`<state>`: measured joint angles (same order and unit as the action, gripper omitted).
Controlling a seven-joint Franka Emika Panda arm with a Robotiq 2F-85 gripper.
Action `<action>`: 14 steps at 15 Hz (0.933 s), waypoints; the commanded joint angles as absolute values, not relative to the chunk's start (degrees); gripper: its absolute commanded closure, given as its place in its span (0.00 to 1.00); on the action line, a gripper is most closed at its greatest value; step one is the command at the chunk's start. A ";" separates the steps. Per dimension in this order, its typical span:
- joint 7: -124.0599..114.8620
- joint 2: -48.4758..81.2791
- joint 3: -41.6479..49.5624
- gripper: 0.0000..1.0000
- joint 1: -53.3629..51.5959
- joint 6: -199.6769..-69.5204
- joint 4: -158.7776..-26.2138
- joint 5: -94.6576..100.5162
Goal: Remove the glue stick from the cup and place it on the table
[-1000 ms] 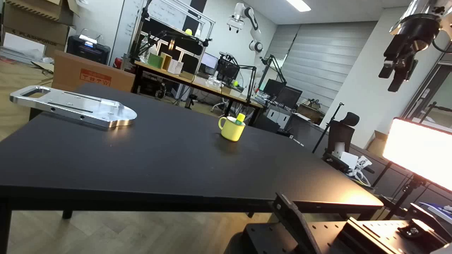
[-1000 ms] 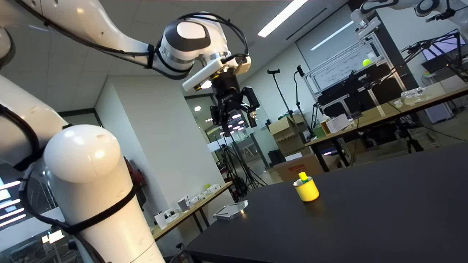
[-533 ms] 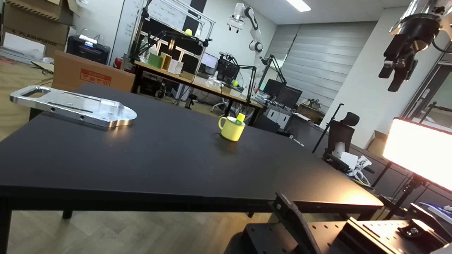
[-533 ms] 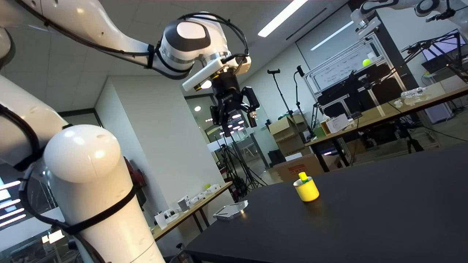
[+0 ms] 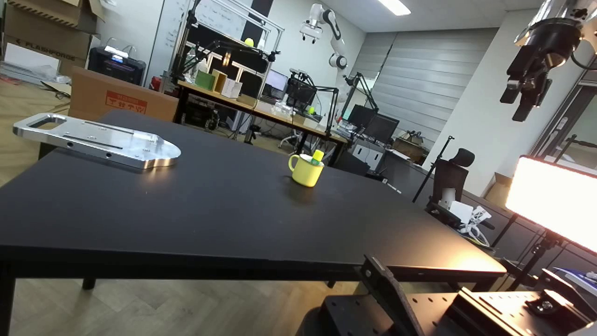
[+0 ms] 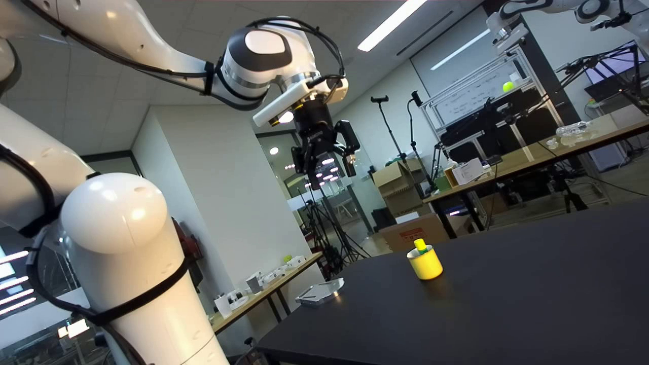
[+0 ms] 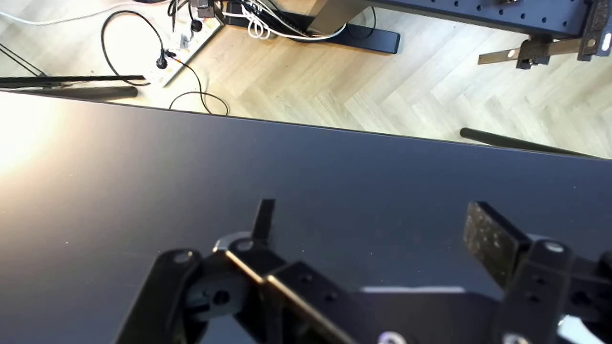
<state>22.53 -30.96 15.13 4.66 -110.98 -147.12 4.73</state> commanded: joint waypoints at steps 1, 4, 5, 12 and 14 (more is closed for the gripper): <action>22.81 -30.86 14.52 0.00 5.31 -110.91 -147.06 4.39; 22.81 -30.86 14.52 0.00 5.31 -110.91 -147.06 4.39; 22.81 -30.86 14.52 0.00 5.31 -110.91 -147.06 4.39; 26.56 -20.10 15.76 0.00 3.74 -120.33 -141.15 2.83; 28.92 -13.70 15.85 0.00 2.97 -121.07 -137.14 1.15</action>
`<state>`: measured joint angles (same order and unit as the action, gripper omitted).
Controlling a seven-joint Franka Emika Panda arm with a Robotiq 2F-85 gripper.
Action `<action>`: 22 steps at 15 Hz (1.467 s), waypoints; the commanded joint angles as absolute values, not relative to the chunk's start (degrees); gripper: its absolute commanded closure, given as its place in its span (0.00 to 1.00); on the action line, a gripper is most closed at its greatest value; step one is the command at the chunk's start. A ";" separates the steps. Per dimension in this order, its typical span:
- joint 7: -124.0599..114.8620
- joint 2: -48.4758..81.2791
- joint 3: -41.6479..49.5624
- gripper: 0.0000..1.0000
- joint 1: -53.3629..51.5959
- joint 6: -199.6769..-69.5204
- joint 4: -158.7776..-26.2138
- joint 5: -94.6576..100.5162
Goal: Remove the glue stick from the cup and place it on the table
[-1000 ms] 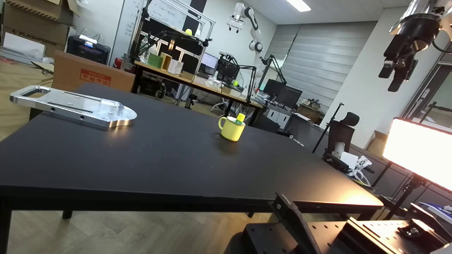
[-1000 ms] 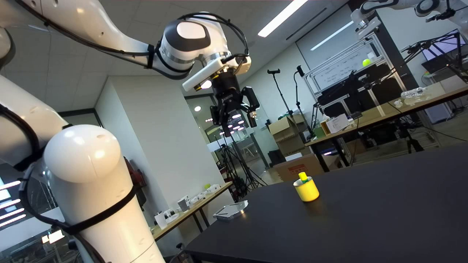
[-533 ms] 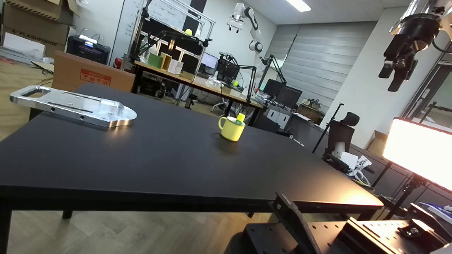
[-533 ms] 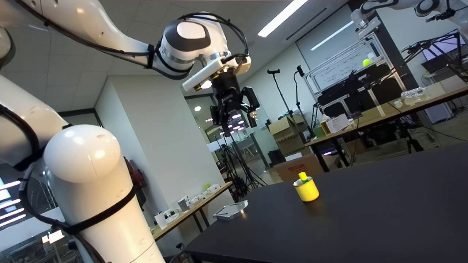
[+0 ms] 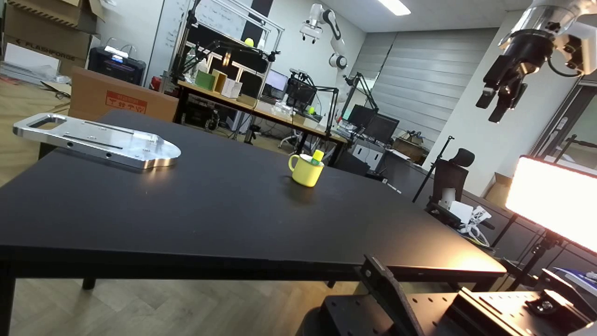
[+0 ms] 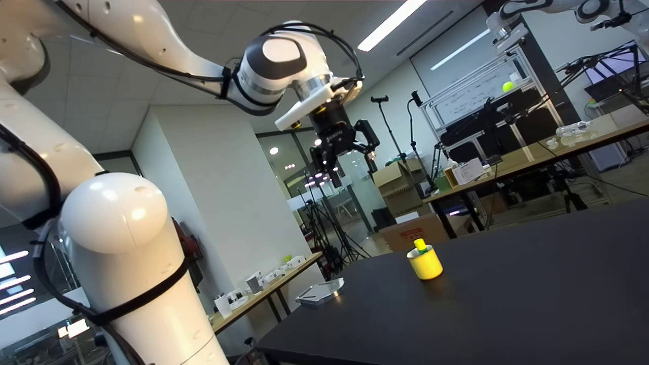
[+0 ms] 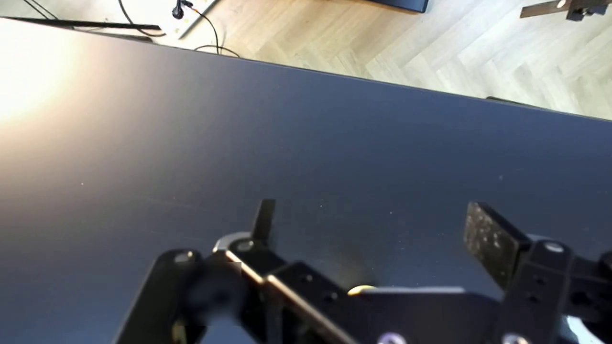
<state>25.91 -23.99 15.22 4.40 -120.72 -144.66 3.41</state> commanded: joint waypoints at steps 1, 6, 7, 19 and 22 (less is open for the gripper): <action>30.29 -10.43 15.54 0.00 2.73 -120.66 -134.79 0.45; 34.87 5.70 10.31 0.00 2.47 -122.98 -120.51 1.11; 34.90 8.32 8.97 0.00 2.68 -123.56 -117.63 1.65; 33.89 16.19 1.99 0.00 4.31 -125.08 -109.14 4.39; 33.89 16.15 1.97 0.00 4.32 -125.08 -109.16 4.38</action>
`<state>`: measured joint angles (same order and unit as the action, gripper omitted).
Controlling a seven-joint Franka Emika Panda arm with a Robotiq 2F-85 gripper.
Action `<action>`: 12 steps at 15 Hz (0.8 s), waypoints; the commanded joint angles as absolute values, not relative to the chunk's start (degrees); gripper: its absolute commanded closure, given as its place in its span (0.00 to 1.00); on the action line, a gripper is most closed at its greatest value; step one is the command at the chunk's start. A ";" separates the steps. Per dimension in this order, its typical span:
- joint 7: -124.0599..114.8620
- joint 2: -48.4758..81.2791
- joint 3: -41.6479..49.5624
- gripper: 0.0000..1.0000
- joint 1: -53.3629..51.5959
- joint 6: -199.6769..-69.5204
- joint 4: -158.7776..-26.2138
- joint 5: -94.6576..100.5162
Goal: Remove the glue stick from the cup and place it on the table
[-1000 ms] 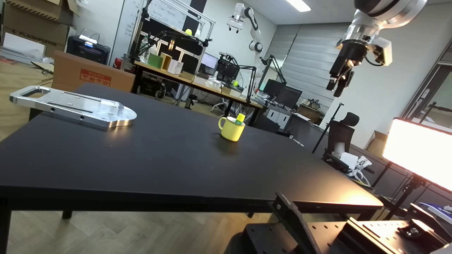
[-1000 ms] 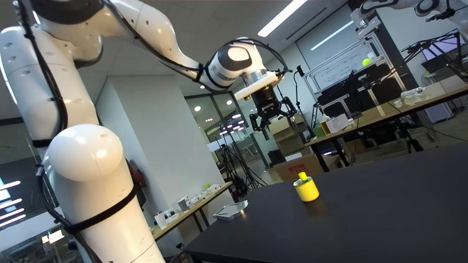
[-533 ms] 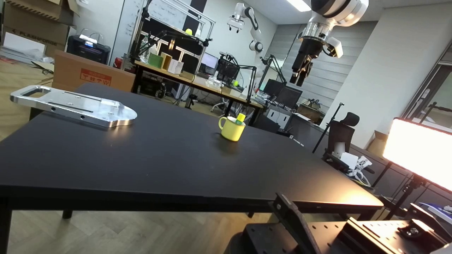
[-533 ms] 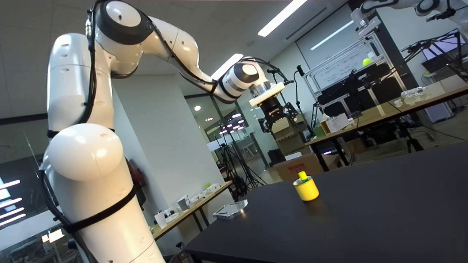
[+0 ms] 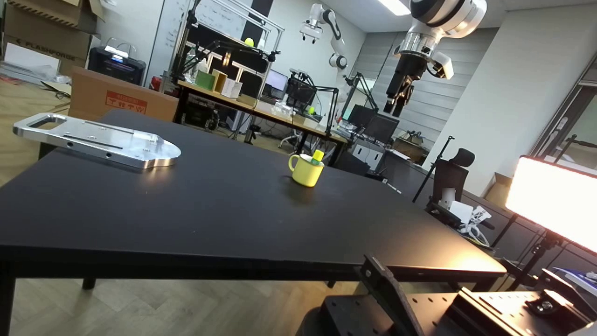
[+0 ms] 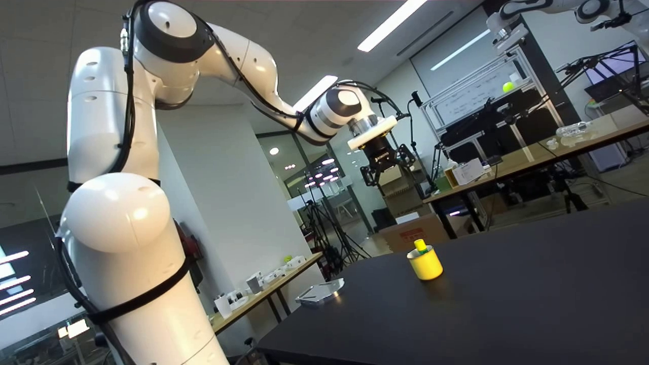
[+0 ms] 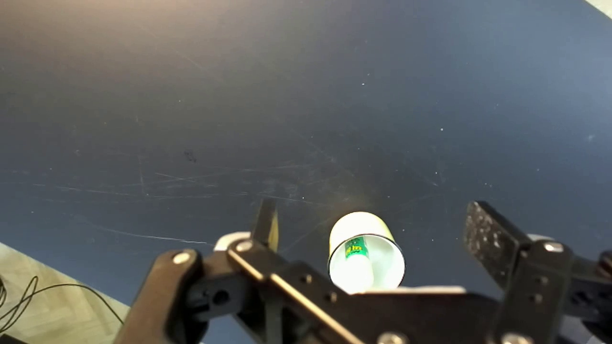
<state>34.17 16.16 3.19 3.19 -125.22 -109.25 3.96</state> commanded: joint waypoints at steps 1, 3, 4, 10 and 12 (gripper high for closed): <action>33.89 16.15 1.97 0.00 4.32 -125.08 -109.16 4.38; 33.89 16.15 1.97 0.00 4.32 -125.08 -109.16 4.38; 33.89 16.15 1.97 0.00 4.32 -125.08 -109.16 4.38; 33.89 21.33 2.03 0.00 4.86 -126.61 -101.84 4.95; 33.79 25.90 1.51 0.00 4.97 -126.26 -95.23 4.64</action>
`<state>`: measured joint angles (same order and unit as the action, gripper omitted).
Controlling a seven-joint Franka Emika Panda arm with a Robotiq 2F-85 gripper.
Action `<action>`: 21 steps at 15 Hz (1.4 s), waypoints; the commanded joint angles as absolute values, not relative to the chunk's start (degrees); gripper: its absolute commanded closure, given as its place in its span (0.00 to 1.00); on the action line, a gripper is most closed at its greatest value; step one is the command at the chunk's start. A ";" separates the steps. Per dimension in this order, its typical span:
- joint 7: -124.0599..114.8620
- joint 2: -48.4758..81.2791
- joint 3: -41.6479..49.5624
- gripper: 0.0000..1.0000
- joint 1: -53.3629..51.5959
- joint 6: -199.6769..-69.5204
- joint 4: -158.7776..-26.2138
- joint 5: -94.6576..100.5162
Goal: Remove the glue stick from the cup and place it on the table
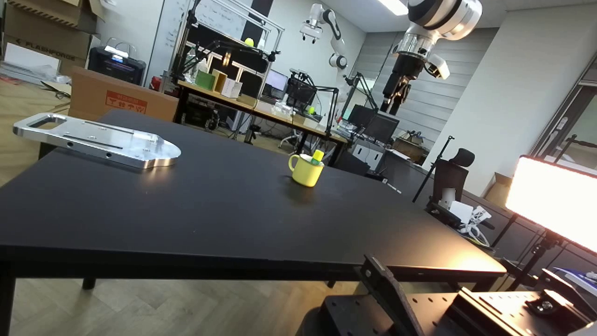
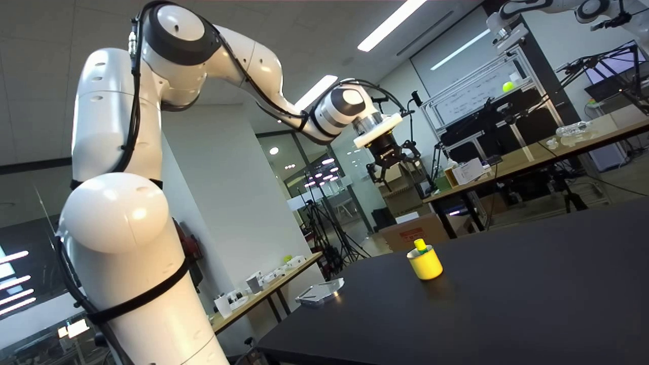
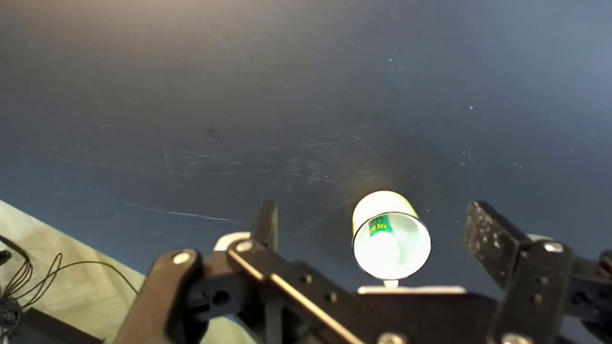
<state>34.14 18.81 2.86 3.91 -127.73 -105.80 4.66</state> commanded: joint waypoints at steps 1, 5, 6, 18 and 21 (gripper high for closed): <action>33.47 28.21 1.18 0.00 5.03 -125.43 -91.95 4.35; 33.03 38.25 -1.05 0.00 4.98 -120.83 -80.09 2.71; 32.88 40.77 -1.71 0.00 4.78 -119.14 -77.24 2.33; 32.43 59.66 -5.01 0.00 2.09 -117.37 -58.26 2.69; 32.59 61.15 -5.35 0.00 2.07 -117.29 -57.92 2.38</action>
